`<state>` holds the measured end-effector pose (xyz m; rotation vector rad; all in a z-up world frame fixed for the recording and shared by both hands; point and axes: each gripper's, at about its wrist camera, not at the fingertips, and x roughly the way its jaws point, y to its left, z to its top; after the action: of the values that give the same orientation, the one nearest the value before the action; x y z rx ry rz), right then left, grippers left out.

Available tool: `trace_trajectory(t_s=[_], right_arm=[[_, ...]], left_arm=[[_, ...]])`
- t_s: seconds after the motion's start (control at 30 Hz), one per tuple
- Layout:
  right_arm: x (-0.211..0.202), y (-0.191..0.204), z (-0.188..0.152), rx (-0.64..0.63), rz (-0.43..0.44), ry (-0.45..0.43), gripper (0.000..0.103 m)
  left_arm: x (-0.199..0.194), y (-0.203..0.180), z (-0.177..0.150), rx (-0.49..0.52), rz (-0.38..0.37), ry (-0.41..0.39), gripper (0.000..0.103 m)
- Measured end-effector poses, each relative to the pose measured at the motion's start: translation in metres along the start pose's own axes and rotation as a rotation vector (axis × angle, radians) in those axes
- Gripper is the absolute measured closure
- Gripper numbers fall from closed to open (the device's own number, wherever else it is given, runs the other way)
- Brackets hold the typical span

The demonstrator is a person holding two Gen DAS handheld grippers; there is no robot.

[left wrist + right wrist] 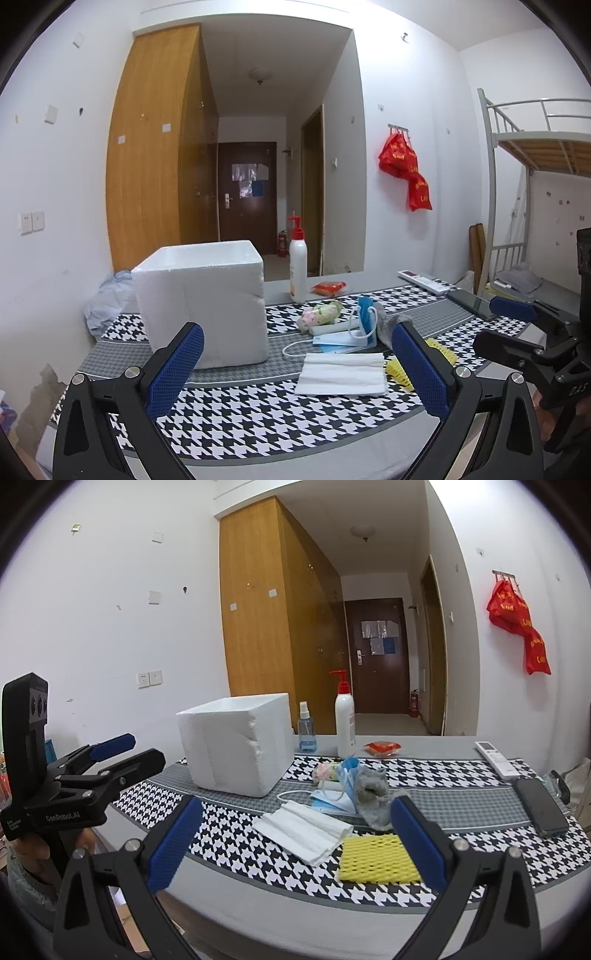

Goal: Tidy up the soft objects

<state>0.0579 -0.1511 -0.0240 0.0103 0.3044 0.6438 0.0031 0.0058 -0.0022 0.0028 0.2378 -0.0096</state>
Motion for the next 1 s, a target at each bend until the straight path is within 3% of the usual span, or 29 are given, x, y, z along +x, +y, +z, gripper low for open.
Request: trace_trajectory(t_s=[1.0], right_arm=[[-0.0036, 0.0019, 0.0011, -0.026, -0.008, -0.004, 0.0]], left_arm=[[0.0003, 0.0031, 0.0024, -0.019, 0.007, 0.021, 0.001]])
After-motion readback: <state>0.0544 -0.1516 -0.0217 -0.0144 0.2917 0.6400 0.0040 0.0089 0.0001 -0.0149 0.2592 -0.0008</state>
